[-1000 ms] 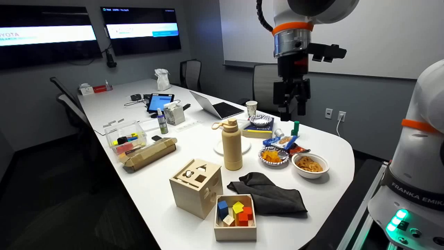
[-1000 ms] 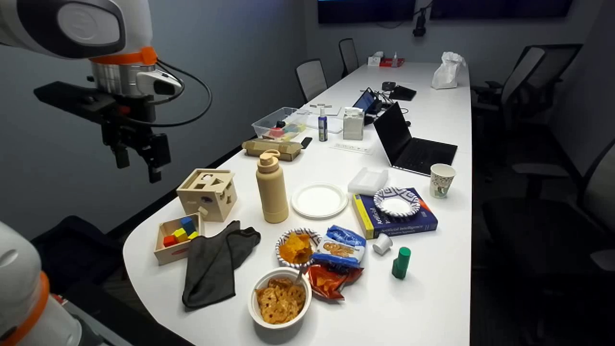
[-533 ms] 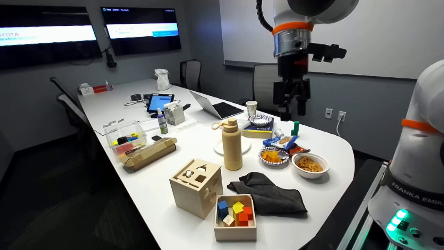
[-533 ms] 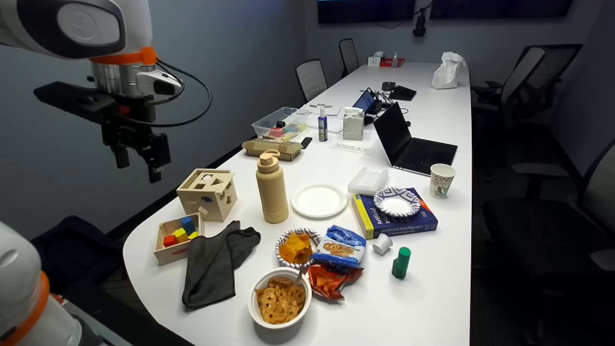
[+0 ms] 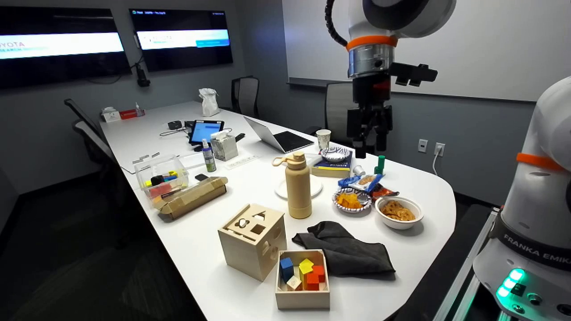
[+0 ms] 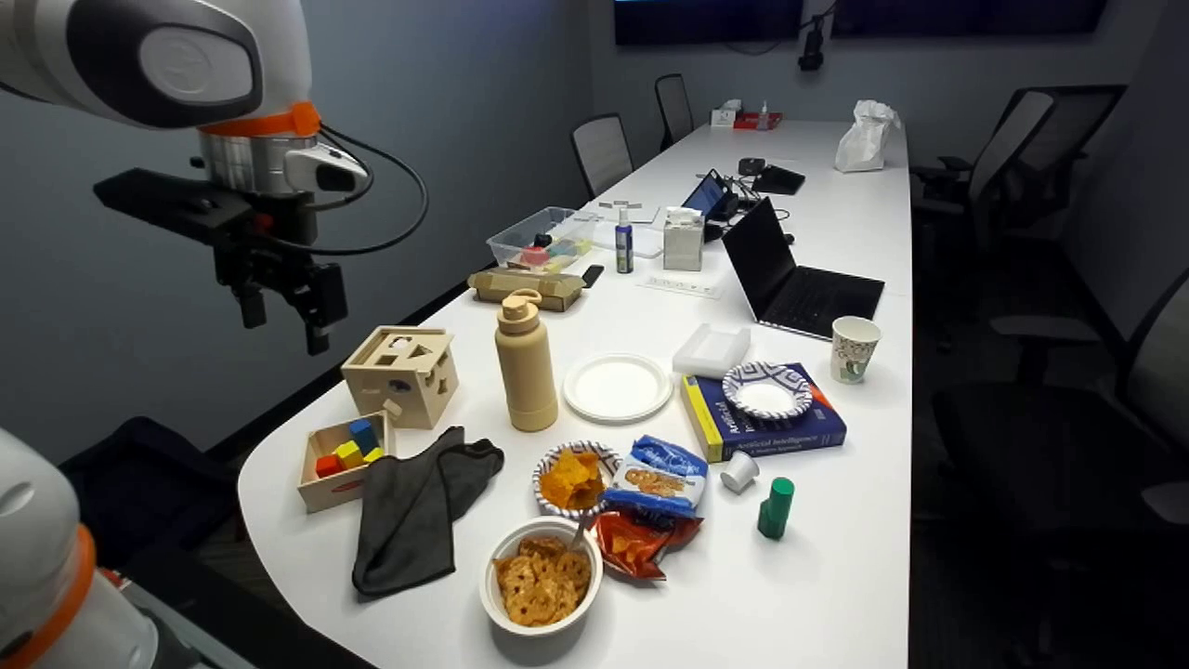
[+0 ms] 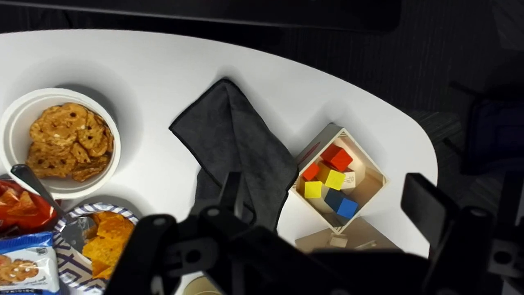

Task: Fold the towel on the table

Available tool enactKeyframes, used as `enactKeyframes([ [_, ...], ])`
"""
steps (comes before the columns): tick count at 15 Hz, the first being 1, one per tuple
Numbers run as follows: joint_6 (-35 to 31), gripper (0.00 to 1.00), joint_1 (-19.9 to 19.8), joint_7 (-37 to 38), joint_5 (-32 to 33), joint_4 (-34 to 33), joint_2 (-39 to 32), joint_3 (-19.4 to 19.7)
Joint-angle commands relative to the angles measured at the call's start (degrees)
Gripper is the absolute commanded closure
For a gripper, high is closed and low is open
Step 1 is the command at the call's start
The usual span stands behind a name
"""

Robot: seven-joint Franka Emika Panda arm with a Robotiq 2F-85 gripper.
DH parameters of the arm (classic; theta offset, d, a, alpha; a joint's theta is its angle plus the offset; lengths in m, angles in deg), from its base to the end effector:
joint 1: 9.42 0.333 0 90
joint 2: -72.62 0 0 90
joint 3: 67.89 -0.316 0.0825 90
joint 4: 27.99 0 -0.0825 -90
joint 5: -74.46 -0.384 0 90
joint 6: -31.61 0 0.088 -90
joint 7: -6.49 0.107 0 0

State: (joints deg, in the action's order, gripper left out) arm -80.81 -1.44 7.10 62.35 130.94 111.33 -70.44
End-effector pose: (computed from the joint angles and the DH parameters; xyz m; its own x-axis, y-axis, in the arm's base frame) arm 0.3061 0.0694 0.3919 0.9867 0.0776 -0.1429 0.0555 -0.9868 -0.1524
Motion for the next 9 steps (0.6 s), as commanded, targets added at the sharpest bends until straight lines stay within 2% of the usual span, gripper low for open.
enactKeyframes([
  [1,-7.2,0.0,0.2,-3.6,-1.8,-1.4,-8.2,0.9],
  [4,-14.8,0.0,0.7,-5.5,-3.3,-1.7,-16.2,1.3],
  [9,-28.6,0.0,1.5,-10.5,-9.6,-2.7,-31.9,1.9],
])
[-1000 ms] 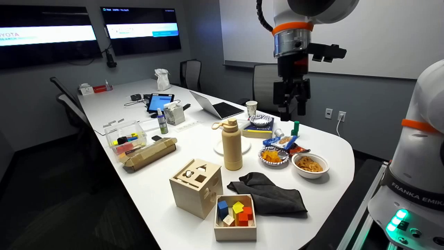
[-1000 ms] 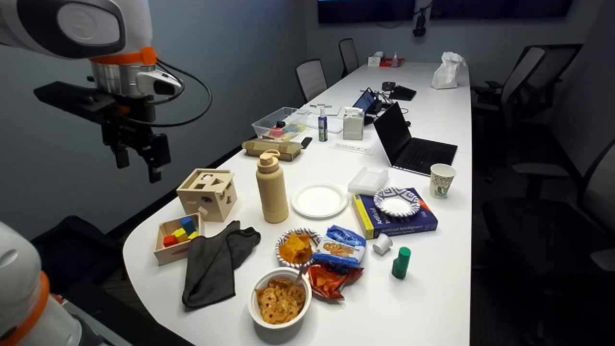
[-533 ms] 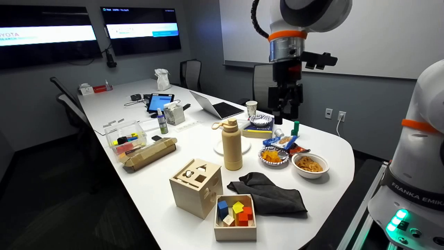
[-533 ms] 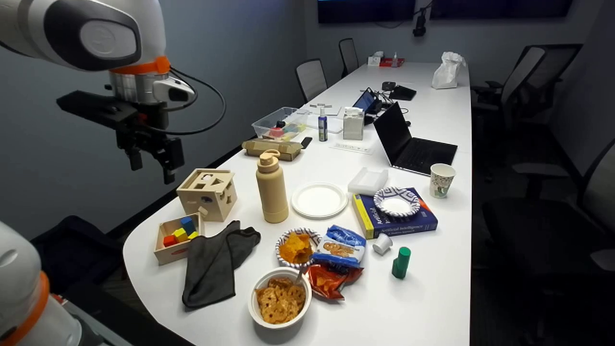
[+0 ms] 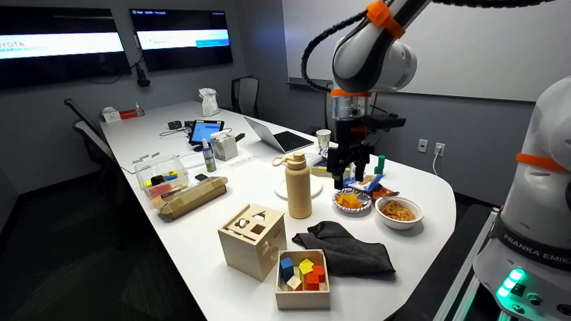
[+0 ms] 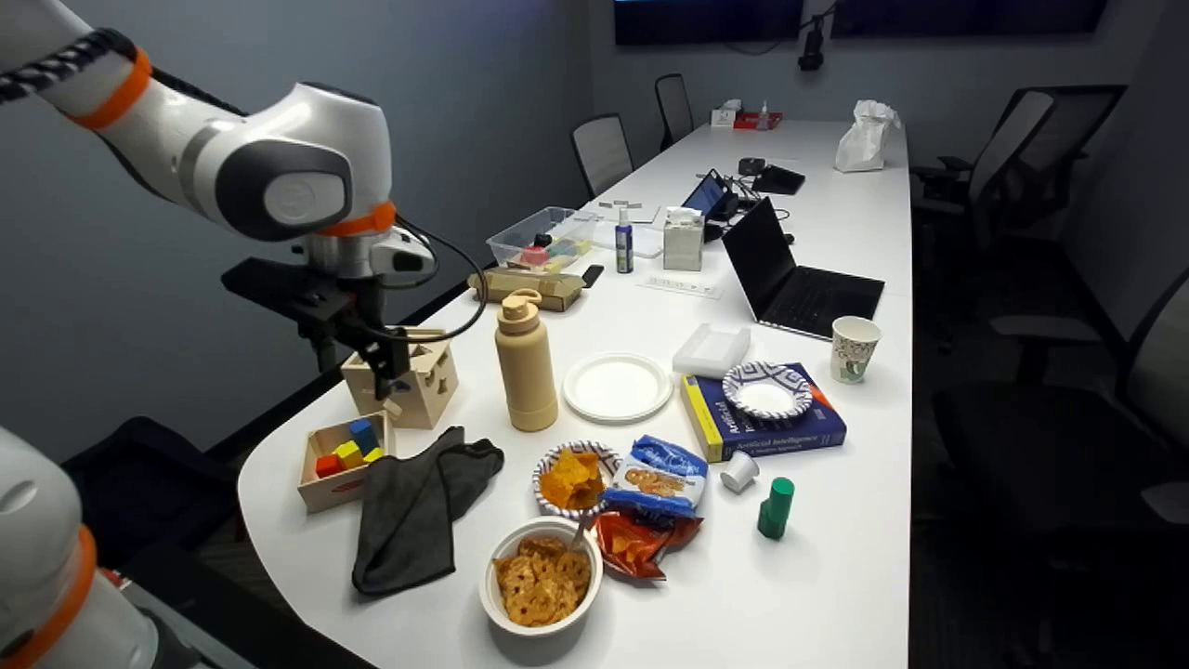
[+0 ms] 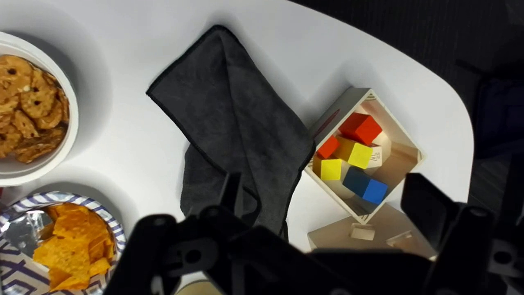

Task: Fold the towel on the table

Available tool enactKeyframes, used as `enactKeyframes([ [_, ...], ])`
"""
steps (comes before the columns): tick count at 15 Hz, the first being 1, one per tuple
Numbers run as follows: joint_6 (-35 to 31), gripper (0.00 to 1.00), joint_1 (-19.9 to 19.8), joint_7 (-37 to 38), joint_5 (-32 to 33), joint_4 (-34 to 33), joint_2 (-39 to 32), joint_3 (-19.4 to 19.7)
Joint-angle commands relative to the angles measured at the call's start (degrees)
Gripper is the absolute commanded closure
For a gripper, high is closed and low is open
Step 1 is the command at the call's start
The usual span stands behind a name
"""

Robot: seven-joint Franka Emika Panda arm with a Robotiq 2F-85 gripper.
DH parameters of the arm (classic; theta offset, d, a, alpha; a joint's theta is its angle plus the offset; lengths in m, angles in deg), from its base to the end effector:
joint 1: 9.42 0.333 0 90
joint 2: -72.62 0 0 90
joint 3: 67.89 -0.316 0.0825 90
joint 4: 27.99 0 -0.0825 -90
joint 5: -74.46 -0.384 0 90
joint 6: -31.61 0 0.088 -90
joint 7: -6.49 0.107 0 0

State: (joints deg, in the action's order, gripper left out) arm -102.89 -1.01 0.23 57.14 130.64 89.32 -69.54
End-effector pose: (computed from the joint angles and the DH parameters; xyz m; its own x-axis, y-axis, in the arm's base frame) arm 0.3577 0.0671 0.2908 0.9895 0.0683 -0.1273 0.0432 -0.9807 -0.1907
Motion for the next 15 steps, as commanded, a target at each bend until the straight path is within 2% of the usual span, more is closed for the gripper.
enactKeyframes([
  [1,-8.8,0.0,0.8,-4.6,-5.7,-3.1,-12.9,0.9],
  [4,-13.9,0.0,-0.1,-8.8,-11.8,-5.8,-20.8,0.0],
  [7,-16.1,0.0,-2.7,-11.8,-15.8,-9.4,-28.2,-1.8],
  [15,-16.4,0.0,-10.4,-11.2,-14.7,-14.9,-41.5,-6.8],
])
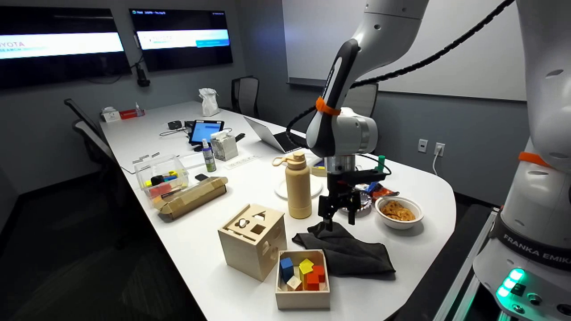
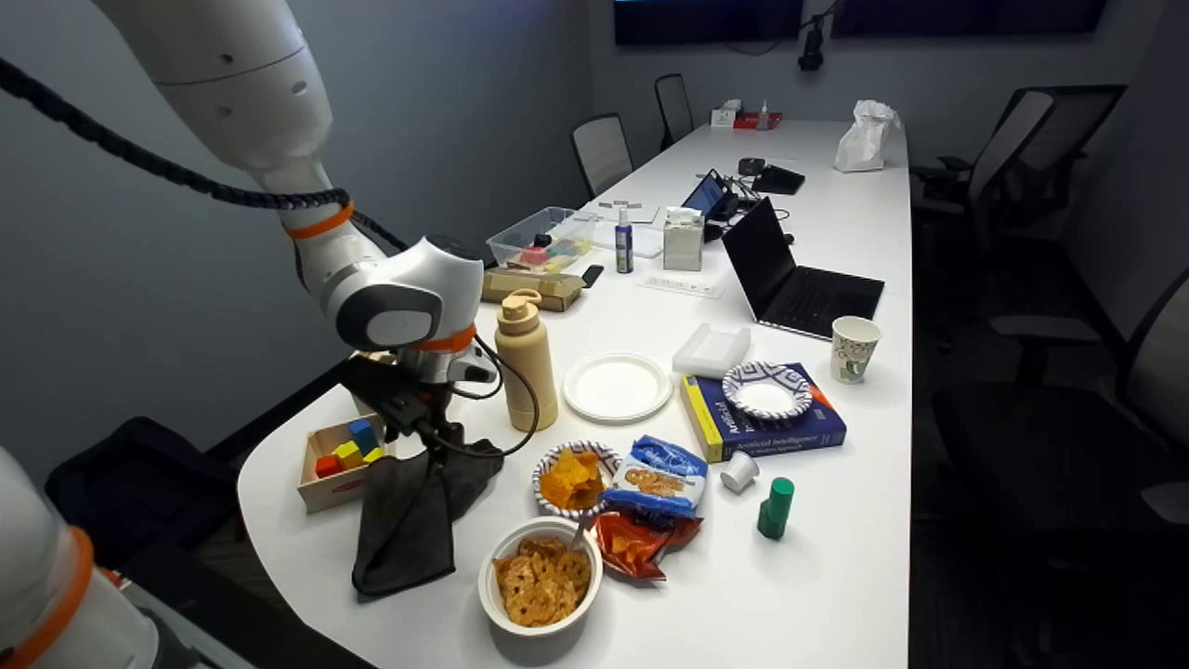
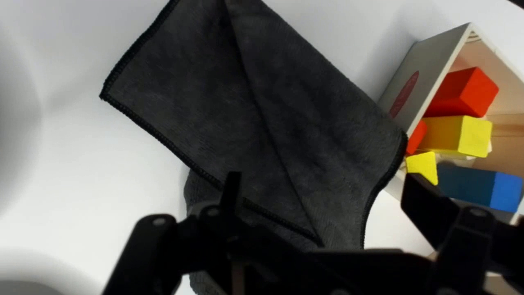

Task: Fold the towel on the table

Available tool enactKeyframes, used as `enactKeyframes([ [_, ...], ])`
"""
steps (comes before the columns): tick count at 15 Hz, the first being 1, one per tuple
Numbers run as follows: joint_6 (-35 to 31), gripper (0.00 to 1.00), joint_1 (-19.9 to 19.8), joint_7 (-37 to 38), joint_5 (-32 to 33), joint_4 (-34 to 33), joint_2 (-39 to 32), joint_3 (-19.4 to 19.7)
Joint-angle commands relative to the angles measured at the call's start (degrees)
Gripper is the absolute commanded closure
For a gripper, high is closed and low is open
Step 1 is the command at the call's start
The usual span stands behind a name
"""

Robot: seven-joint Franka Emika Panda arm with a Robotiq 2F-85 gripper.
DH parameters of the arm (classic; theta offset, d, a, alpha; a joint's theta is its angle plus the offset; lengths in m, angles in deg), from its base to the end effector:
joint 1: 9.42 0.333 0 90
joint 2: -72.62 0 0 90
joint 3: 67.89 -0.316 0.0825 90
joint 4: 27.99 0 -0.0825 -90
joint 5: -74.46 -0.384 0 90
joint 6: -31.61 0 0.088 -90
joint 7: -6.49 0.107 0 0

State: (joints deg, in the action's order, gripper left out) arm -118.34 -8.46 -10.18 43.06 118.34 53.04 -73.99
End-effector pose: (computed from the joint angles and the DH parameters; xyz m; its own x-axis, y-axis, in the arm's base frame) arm 0.4072 0.0436 0.1233 0.9630 -0.0659 -0.2614 -0.1318 -0.9610 -0.2433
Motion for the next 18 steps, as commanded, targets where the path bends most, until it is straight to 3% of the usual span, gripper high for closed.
enactKeyframes([
  [1,-1.1,0.0,-3.7,-0.7,-0.3,-3.0,-6.6,-2.7],
  [10,-1.2,0.0,-7.2,0.3,2.6,-8.2,-16.1,-5.2],
  [11,-1.1,0.25,-7.4,0.3,2.8,-8.6,-16.7,-5.5],
  [13,-1.1,0.34,-7.9,0.2,3.3,-9.4,-17.7,-6.1],
  [18,-1.2,0.73,-8.9,0.0,3.8,-10.1,-19.0,-7.1],
])
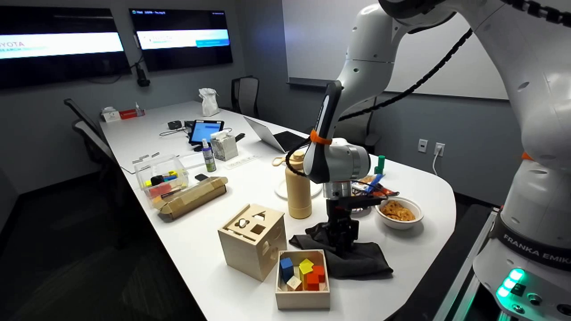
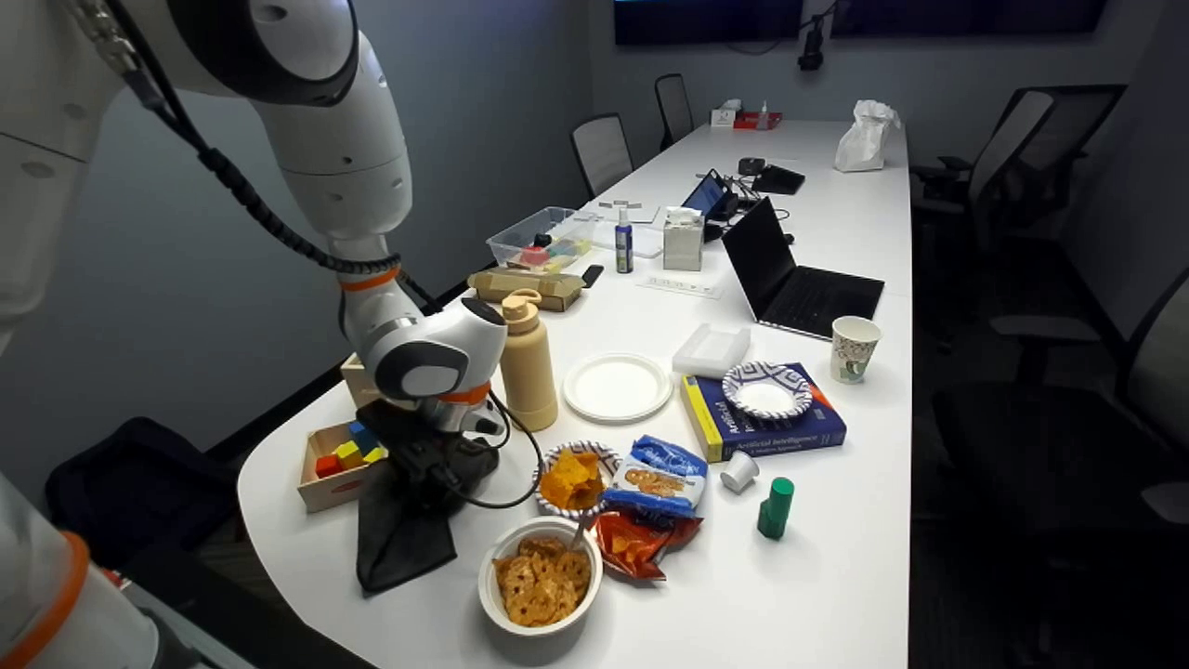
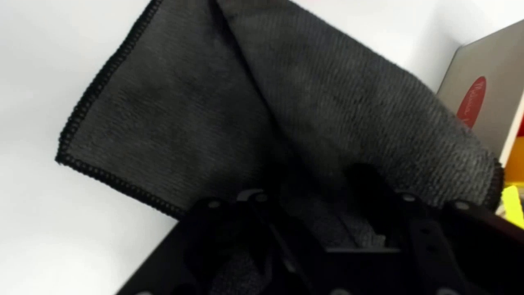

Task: Fold the towel on the table

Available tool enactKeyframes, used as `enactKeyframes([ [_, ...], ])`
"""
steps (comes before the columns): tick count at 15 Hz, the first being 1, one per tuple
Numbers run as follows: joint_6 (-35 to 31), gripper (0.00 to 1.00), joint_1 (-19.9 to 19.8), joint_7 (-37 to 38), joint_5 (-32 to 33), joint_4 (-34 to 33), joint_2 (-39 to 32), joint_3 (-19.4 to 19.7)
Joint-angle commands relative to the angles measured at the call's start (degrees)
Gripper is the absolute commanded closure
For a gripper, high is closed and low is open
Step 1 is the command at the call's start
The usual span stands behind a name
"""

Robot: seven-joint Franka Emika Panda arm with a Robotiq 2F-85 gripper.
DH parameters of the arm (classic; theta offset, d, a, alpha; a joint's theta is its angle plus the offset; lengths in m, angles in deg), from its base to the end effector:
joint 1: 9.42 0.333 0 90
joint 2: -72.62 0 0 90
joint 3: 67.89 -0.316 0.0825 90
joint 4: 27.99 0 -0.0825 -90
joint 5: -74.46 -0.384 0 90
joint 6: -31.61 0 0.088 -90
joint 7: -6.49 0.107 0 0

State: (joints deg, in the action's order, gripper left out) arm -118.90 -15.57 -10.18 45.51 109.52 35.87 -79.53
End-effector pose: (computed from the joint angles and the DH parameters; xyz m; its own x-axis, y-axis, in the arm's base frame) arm 0.4111 0.0479 0.0342 0.9196 -0.0548 -0.3890 -0.1755 -0.9433 -0.2819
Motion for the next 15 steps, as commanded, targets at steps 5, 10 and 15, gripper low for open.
enactKeyframes([
  [5,-0.8,1.0,-4.8,-0.8,-0.5,1.0,1.6,-3.6],
  [10,0.6,0.99,-6.0,0.7,-1.8,6.6,10.5,-5.8],
  [15,2.9,0.99,-4.5,2.5,-4.3,14.6,23.9,-5.9],
])
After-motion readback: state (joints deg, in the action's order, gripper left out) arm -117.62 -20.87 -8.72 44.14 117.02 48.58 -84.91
